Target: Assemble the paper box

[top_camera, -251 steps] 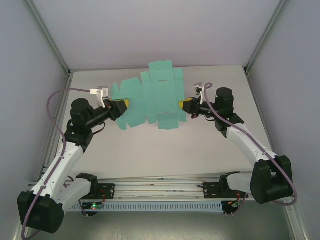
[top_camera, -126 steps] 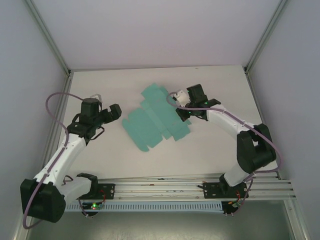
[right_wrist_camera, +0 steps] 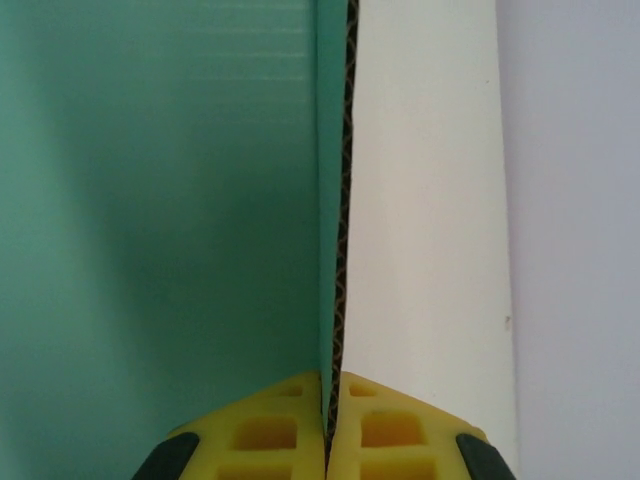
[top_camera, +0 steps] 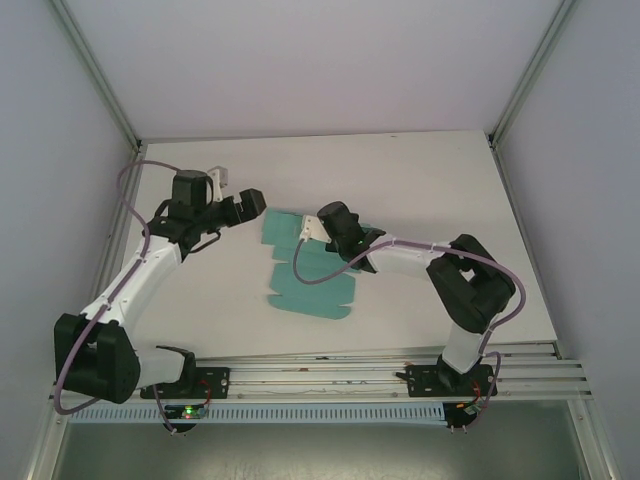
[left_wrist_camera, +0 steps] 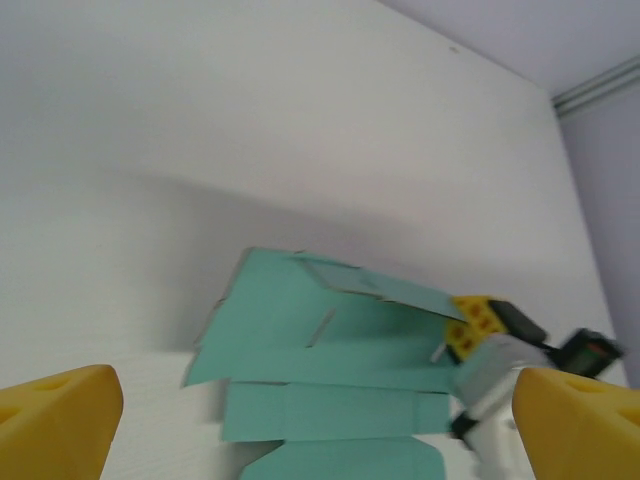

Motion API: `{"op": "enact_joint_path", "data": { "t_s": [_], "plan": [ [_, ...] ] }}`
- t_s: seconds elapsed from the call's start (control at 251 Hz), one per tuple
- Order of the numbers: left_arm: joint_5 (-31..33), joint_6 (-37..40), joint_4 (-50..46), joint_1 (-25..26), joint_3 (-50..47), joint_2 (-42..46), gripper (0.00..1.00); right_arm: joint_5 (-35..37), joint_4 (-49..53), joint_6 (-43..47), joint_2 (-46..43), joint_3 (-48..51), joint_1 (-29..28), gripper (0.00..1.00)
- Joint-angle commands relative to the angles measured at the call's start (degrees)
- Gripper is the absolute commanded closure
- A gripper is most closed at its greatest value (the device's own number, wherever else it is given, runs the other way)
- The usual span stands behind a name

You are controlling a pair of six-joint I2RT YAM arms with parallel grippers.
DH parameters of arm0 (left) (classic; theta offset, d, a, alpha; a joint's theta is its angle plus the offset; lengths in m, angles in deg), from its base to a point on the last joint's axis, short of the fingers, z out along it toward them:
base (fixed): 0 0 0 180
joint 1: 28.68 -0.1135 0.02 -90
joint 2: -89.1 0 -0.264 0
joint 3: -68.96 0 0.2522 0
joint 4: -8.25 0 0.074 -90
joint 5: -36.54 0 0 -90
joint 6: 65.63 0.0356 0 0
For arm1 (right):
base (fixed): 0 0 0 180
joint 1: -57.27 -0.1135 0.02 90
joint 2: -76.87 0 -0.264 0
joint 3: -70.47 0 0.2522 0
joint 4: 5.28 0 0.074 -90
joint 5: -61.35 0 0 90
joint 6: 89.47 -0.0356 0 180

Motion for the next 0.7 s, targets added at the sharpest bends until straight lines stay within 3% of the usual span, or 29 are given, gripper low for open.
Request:
{"op": "enact_joint_path", "data": {
  "t_s": [0.0, 0.196, 0.694],
  "plan": [
    [-5.57, -0.68, 3.52, 2.04, 3.15, -2.73, 0.0, 4.39, -5.88, 3.53, 0.58, 0.01, -1.25, 1.0],
    [-6.66, 0.06, 2.96, 5.26, 6.83, -8.52, 0.0, 6.61, -7.53, 4.29, -1.16, 1.89, -3.18, 1.0],
    [-8.78, 1.85, -0.03, 8.91, 12.19, -16.82, 0.24, 5.45, -6.38, 4.98, -6.68, 4.05, -5.35, 1.0]
  ]
}}
